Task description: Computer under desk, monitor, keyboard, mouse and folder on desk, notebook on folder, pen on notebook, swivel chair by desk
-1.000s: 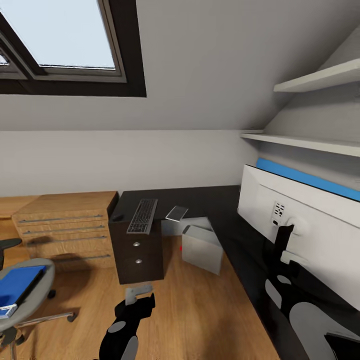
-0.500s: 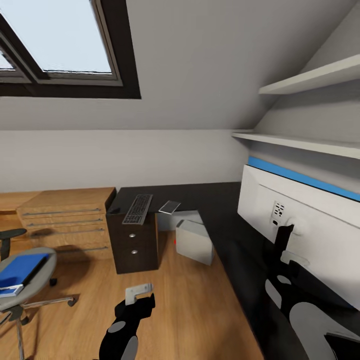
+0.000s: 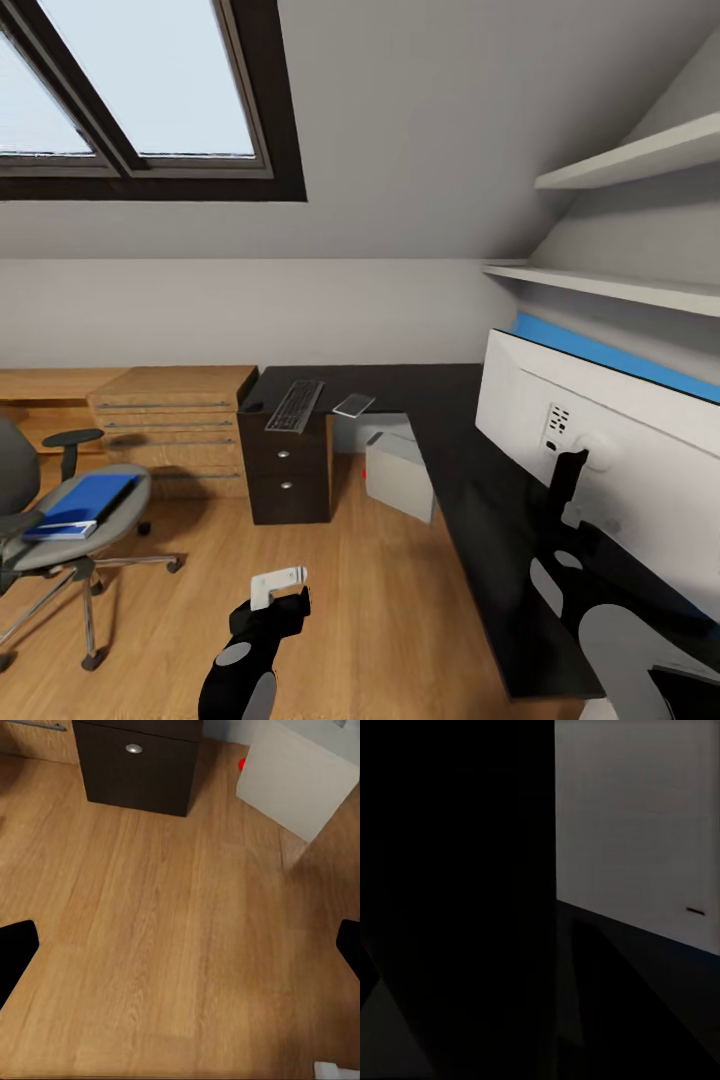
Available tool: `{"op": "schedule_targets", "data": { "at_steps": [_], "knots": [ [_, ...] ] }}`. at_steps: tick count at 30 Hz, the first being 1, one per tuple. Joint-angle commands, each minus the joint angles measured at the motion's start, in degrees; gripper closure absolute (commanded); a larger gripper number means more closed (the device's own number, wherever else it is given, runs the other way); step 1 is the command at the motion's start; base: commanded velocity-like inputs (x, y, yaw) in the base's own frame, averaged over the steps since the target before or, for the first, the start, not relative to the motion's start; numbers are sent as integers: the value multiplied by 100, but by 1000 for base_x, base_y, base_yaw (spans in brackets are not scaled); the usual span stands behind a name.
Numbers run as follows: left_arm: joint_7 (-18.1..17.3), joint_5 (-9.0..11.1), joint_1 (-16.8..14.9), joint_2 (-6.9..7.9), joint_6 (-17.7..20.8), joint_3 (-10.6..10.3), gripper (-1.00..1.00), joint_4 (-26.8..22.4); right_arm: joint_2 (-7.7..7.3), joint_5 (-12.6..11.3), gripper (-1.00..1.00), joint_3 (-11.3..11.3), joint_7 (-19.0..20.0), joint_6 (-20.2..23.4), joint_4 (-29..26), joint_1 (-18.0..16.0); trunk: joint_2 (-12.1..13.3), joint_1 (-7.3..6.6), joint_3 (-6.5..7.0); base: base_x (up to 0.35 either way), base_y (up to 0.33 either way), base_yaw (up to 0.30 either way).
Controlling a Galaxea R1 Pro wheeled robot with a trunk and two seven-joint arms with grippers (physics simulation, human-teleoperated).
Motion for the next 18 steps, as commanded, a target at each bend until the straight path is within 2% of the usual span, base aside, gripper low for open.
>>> {"op": "schedule_targets", "data": {
  "at_steps": [1, 12, 18],
  "knots": [
    [54, 61, -5, 1, 11, -12, -100, -4, 1, -19, 100, 2, 14, -15, -1, -4, -4, 0, -7, -36, -35, 271],
    [52, 65, -7, 1, 11, -12, -100, -4, 39, -19, 100, 4, 14, -15, -1, -3, -4, 0, -7, -3, -3, 264],
    [54, 66, -6, 1, 11, -10, -100, -4, 40, -19, 100, 4, 5, -15, 3, -4, -4, 0, -7, 0, 0, 114]
  ]
}}
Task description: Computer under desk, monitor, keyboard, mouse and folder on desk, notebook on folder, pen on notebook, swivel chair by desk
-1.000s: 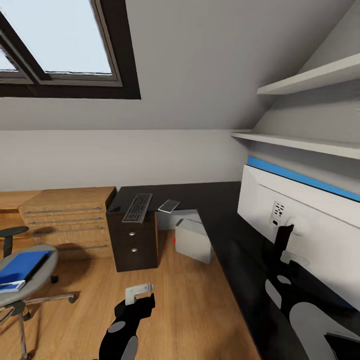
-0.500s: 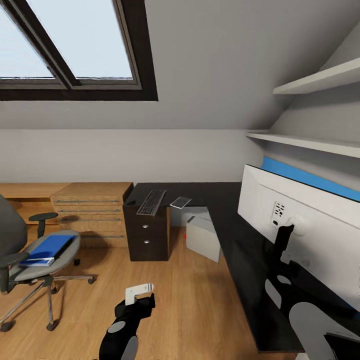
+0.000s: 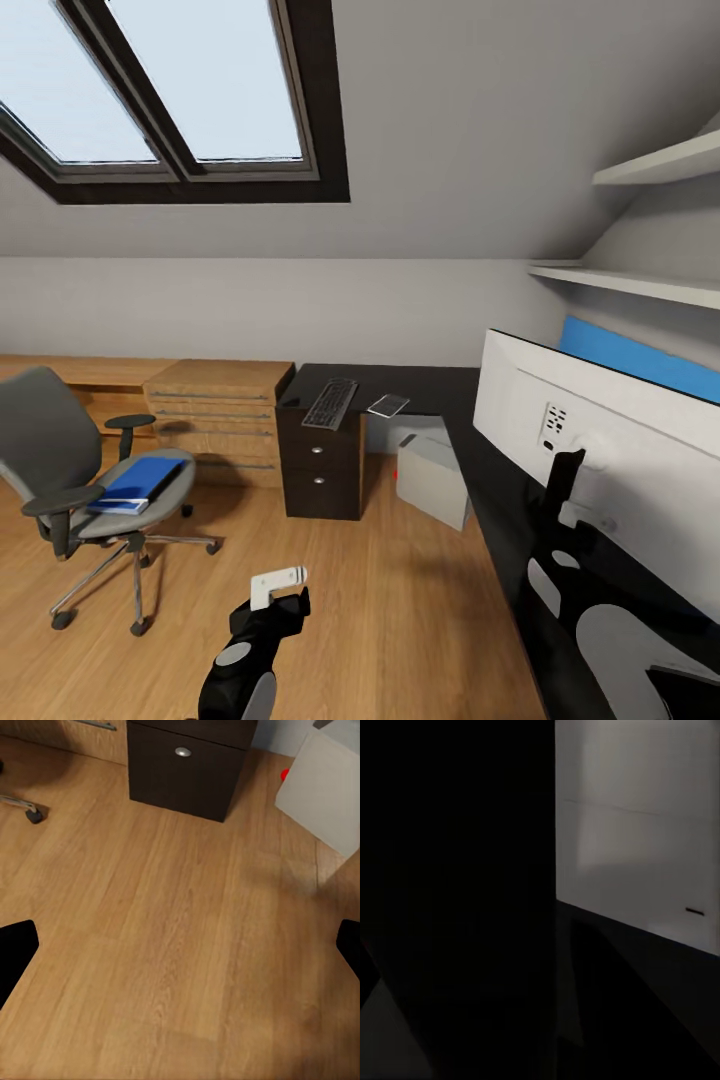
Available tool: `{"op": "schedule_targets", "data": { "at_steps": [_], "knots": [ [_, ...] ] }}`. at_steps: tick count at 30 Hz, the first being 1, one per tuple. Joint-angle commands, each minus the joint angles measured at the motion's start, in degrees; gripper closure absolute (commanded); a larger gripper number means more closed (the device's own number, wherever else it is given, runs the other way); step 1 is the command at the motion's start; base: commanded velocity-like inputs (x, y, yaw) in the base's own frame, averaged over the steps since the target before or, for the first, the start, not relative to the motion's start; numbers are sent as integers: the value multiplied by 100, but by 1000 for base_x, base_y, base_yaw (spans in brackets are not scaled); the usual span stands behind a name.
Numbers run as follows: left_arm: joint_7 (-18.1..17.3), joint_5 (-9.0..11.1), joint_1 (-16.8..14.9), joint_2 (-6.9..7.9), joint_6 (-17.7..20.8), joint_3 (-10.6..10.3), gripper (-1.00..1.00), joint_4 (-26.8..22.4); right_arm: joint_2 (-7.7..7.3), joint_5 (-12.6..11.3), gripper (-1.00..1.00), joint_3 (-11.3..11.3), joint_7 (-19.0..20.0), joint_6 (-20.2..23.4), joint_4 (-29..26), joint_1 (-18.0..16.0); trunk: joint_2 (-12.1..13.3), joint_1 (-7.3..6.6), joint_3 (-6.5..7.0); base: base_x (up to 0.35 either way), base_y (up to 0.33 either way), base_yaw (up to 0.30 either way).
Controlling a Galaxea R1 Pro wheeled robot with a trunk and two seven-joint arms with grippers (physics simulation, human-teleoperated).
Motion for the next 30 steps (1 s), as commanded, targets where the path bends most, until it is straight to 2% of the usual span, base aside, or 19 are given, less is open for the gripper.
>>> {"op": "schedule_targets", "data": {
  "at_steps": [1, 2, 3, 17, 30],
  "knots": [
    [55, 60, -6, 2, 11, -11, -100, -6, 0, -87, 100, 22, -1, -29, 10, -3, -5, 0, -8, 0, 0, 25],
    [53, 62, -6, 2, 11, -11, -100, -6, 1, -87, 100, 22, -9, -29, 9, -3, -5, 0, -8, 0, 0, 16],
    [54, 60, -6, 2, 11, -12, -100, -6, 0, -87, -100, 22, -15, -29, 9, -3, -5, 0, -8, 0, 0, 10],
    [55, 65, -4, 10, 7, 12, -100, -8, -2, -87, -100, 22, -4, -29, 7, -3, -5, 0, -8, -4, 0, 1],
    [55, 65, -6, 11, 8, 14, -100, -8, -2, -87, -100, 22, -3, -29, 14, -3, -5, 0, -8, -239, 0, 0]
  ]
}}
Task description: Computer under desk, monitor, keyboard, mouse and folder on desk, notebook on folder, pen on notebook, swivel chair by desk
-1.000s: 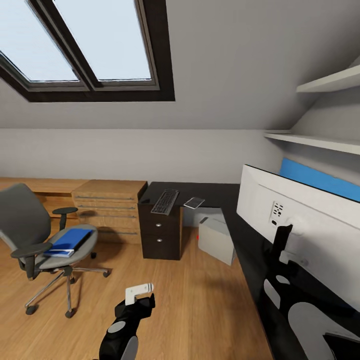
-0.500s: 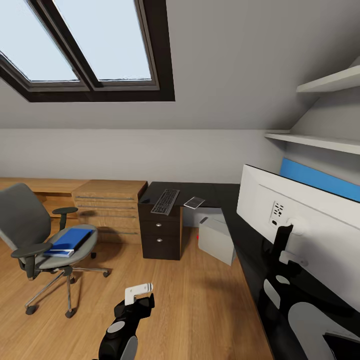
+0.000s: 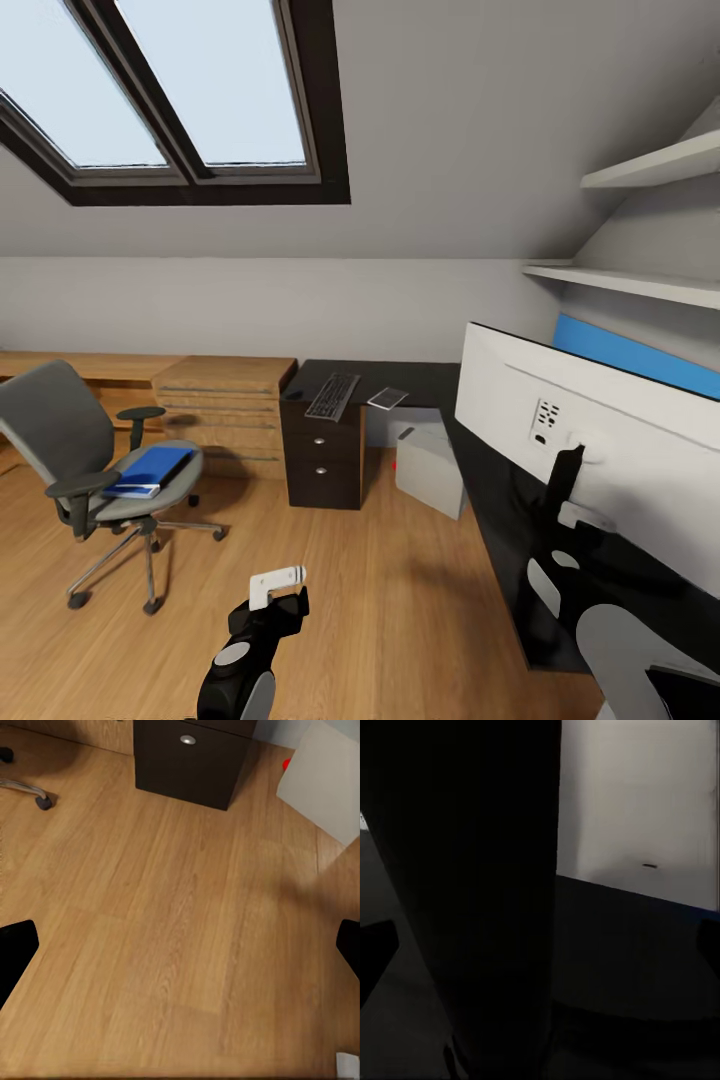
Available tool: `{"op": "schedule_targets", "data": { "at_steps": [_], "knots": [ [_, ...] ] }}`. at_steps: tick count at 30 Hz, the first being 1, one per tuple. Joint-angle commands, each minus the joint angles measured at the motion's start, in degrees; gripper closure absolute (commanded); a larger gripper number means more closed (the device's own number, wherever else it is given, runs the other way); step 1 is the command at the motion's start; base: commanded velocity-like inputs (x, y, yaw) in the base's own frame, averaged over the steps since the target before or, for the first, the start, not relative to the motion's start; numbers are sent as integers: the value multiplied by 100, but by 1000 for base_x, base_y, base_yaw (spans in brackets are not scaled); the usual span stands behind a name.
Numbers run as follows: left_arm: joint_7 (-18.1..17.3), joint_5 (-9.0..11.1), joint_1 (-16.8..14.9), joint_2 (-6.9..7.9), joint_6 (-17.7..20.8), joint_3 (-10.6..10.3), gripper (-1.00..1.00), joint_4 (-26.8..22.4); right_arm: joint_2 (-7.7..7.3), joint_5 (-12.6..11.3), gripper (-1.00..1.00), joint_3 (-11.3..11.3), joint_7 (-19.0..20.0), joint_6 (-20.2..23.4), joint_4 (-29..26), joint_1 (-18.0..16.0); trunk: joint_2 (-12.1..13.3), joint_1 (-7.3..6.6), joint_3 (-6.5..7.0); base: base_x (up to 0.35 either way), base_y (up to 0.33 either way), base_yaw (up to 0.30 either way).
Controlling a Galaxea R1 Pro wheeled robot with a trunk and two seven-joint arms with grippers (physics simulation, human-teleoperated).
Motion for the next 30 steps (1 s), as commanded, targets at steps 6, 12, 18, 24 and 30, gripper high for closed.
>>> {"op": "schedule_targets", "data": {
  "at_steps": [6, 12, 18, 24, 30],
  "knots": [
    [54, 60, -5, 2, 11, -9, -100, -13, 0, -64, -100, -8, -1, -43, 8, -4, -5, -1, -7, -62, 0, 0],
    [51, 43, -5, -32, 7, -97, -100, 1, 98, 48, -100, 111, 18, -131, 16, 4, -5, -1, -7, -108, 0, 0],
    [46, 50, -5, -65, 0, -28, -100, 5, 292, 228, -100, 282, 18, -177, 17, 4, -5, -1, -7, 0, 0, 0],
    [45, 51, -3, -60, 0, -27, -100, 6, 318, 316, -100, 361, 17, -183, 12, 4, -5, -1, -7, 0, 0, 0],
    [45, 51, -4, -60, 0, -26, -100, 9, 316, 322, -100, 369, 17, -182, 9, 4, -5, -1, -7, -59, 0, 0]
  ]
}}
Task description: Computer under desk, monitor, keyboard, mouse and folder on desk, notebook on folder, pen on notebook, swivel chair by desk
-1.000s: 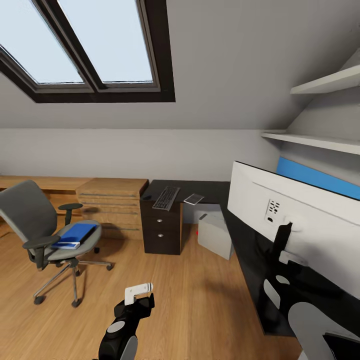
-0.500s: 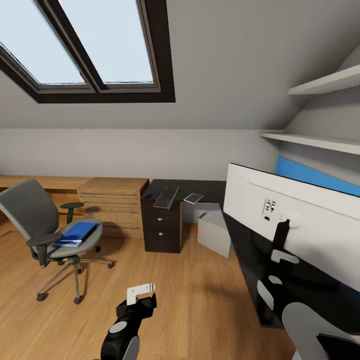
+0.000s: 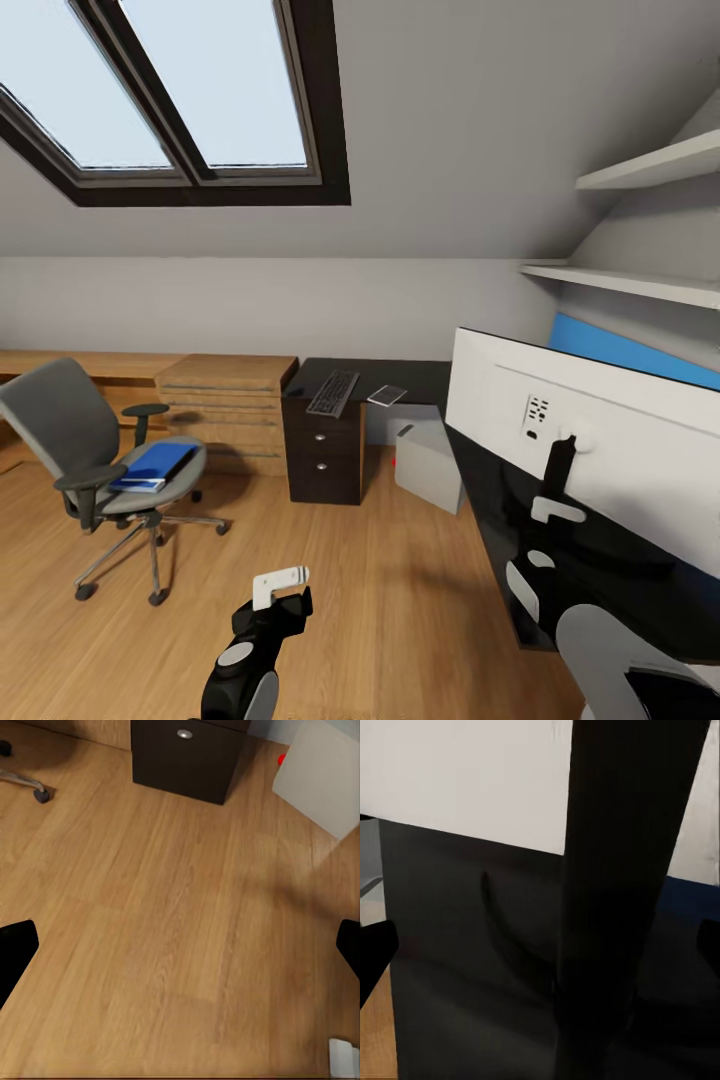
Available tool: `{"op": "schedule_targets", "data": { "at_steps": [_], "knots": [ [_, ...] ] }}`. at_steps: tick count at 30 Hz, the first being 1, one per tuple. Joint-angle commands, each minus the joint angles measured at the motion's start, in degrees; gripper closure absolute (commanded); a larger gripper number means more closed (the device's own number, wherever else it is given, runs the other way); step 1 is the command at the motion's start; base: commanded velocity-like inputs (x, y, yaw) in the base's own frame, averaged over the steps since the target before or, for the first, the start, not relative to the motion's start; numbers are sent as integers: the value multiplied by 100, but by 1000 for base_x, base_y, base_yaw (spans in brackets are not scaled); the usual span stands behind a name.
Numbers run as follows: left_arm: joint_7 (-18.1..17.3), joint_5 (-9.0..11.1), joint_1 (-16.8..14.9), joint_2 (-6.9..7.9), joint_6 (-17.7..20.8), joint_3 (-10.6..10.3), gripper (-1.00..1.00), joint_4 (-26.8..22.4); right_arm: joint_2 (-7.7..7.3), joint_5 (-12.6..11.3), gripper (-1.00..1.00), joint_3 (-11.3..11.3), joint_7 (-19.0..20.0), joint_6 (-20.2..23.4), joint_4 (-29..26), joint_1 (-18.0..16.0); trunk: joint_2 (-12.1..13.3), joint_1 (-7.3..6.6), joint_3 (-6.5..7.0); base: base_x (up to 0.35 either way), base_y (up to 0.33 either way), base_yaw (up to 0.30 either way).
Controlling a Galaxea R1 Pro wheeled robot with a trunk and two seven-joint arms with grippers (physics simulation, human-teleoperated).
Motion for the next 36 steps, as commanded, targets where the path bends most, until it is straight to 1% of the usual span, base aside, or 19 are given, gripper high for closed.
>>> {"op": "schedule_targets", "data": {
  "at_steps": [1, 14, 23, 29, 33, 36],
  "knots": [
    [54, 60, -5, 2, 11, -9, -100, -6, 0, -14, -100, -7, 3, -28, 6, -5, -5, -2, -7, -217, 0, 0],
    [54, 62, -5, 2, 15, -9, -100, 6, 3, -11, -100, -7, 3, -29, 13, -5, -5, -2, -7, -295, -20, 0],
    [54, 57, -5, 7, 11, -5, -100, 328, -1, -7, -100, -7, 3, -28, 9, -5, -5, -2, -7, -44, -289, 0],
    [52, 59, -3, 15, 10, 12, -100, 427, -10, -5, -100, -14, -5, -29, -19, -5, -5, -2, -7, -4, -322, 0],
    [53, 66, -4, 15, 4, 15, -100, 477, -28, -5, -100, -23, -29, -26, -41, -5, -5, -2, -7, -1, -155, 0],
    [51, 72, -5, 12, 2, 16, -100, 499, -80, -9, -100, -34, -45, -18, -50, -5, -5, -2, -7, 0, -49, 0]
  ]
}}
